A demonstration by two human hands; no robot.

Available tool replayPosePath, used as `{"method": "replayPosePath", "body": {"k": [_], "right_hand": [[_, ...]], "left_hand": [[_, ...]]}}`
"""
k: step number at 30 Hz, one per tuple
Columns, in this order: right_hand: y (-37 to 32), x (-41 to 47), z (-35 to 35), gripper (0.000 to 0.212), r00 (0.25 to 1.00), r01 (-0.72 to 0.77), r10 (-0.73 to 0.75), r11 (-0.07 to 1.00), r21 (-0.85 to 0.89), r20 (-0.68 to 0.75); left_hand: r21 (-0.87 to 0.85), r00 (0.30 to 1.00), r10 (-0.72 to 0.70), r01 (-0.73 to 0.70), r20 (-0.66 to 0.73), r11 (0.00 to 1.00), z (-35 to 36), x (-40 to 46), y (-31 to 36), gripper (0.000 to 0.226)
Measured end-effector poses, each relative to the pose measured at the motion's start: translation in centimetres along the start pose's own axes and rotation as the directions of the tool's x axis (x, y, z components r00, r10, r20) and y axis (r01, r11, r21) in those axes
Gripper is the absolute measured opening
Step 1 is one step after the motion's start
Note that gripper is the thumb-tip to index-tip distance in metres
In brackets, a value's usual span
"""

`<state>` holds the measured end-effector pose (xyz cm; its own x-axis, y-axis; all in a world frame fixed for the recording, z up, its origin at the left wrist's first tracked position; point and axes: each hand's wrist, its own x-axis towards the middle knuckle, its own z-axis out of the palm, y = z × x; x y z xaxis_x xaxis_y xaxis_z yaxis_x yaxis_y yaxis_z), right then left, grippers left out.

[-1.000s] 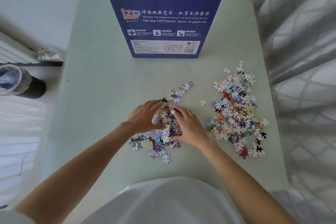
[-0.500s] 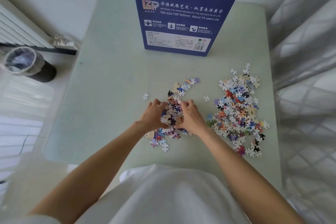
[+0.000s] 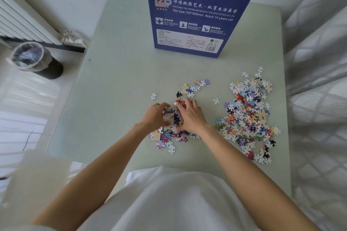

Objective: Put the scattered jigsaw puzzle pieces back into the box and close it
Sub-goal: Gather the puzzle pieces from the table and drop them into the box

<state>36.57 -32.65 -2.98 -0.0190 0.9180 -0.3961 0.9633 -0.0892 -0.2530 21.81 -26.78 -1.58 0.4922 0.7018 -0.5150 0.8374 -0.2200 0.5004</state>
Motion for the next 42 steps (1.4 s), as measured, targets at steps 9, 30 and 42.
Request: {"method": "replayPosePath", "body": {"k": [9,30,42], "right_hand": [[-0.3,-0.2,-0.4,0.071,1.0,-0.026,0.025,0.996,0.082,0.01],[2.2,-3.3,-0.6,0.078,0.994,-0.033,0.017,0.989,0.142,0.11],[1.1,-2.2,0.3,0.06,0.984,-0.173,0.177,0.945,0.277,0.012]], "left_hand": [[0.005,1.0,0.016,-0.016,0.014,1.0,-0.5,-0.4,-0.7,0.055],[-0.054,0.997,0.042,-0.046,-0.067,0.997,-0.3,-0.1,-1.8,0.043],[-0.08,0.995,0.079,-0.084,-0.065,0.993,-0.4,-0.2,-1.6,0.041]]}}
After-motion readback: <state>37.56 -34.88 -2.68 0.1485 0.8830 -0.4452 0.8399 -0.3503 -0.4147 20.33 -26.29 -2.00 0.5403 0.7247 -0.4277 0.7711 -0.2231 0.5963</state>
